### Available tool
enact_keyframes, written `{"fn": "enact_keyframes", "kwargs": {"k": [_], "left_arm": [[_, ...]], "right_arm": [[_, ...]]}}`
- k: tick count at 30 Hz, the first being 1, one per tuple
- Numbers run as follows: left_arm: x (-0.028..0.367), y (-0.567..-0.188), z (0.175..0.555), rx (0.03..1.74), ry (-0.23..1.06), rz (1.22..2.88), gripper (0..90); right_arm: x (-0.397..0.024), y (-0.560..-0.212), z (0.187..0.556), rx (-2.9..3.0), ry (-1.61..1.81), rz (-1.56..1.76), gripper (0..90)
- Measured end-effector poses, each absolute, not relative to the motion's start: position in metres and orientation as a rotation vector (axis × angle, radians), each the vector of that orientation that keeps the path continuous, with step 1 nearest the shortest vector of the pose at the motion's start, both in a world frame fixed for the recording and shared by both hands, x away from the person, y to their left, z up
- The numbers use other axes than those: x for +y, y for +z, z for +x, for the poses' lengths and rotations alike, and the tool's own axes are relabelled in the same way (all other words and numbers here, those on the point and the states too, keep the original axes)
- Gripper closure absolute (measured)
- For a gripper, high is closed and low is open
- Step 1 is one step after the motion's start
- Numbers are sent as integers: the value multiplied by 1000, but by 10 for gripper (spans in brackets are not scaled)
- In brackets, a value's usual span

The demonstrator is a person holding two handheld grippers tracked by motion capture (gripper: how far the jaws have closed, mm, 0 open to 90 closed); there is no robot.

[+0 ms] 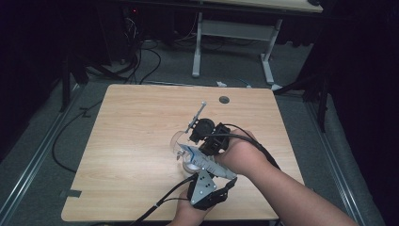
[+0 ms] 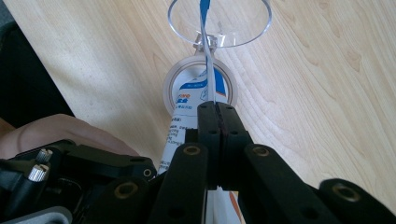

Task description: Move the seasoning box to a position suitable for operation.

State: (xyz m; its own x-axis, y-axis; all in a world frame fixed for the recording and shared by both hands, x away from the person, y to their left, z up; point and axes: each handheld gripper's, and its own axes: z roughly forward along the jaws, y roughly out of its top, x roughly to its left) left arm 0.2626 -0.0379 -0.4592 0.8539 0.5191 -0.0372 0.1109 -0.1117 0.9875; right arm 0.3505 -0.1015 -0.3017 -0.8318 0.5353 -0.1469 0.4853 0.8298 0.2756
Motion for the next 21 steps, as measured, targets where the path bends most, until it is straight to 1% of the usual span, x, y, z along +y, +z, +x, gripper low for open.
{"fn": "enact_keyframes", "kwargs": {"k": [21], "left_arm": [[-37,-465,261,482,375,1688,569]], "right_arm": [[-104,-304,348,2806,334,807,900]]}}
